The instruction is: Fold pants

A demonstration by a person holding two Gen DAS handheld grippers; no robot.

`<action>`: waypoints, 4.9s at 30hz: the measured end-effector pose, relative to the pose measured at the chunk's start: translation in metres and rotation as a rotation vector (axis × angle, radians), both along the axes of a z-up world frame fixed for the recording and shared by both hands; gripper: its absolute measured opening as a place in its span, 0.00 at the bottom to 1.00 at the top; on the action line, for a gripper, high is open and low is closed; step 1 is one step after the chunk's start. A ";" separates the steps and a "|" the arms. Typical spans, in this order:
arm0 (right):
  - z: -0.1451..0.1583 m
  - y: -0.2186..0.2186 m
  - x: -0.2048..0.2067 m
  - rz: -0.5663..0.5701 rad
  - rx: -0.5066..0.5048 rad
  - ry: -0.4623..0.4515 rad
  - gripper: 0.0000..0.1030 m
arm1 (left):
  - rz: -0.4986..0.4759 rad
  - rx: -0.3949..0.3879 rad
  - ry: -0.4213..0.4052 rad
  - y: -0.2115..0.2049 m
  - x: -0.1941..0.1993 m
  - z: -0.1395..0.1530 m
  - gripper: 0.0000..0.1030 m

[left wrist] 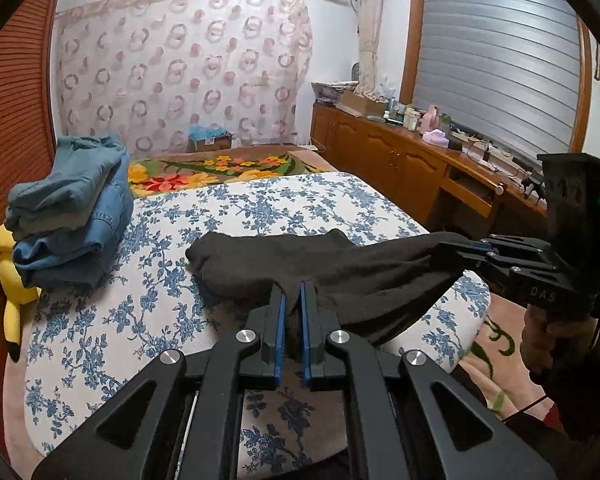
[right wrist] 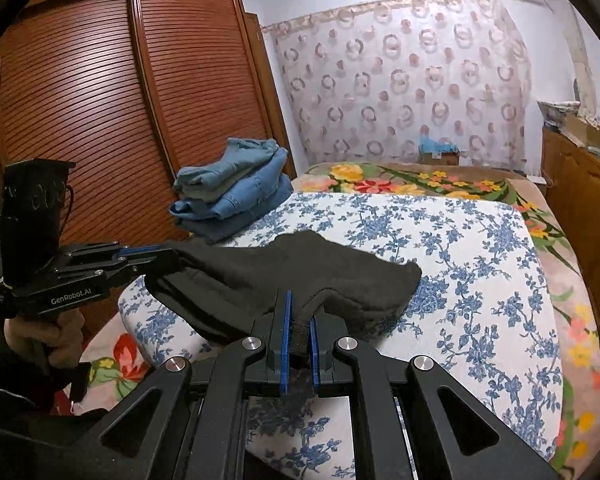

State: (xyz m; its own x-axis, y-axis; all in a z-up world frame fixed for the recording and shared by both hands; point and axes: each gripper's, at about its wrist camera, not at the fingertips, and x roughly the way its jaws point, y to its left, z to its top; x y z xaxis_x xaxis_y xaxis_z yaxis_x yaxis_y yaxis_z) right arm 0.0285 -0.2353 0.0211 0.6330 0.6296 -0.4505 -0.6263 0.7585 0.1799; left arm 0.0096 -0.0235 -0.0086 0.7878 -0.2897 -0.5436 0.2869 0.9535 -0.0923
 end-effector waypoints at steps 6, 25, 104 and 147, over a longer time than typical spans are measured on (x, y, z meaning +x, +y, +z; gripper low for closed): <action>-0.005 0.006 0.014 -0.020 -0.020 -0.007 0.07 | 0.017 -0.010 0.020 0.005 0.011 -0.007 0.07; -0.019 0.058 0.105 -0.109 -0.176 0.035 0.07 | 0.057 0.040 0.047 0.007 0.118 -0.017 0.08; -0.039 0.003 0.035 -0.036 -0.128 0.124 0.19 | 0.012 0.050 0.209 0.009 0.055 -0.072 0.40; -0.036 0.053 0.134 -0.029 -0.195 0.059 0.06 | 0.093 0.142 0.222 0.021 0.127 -0.089 0.73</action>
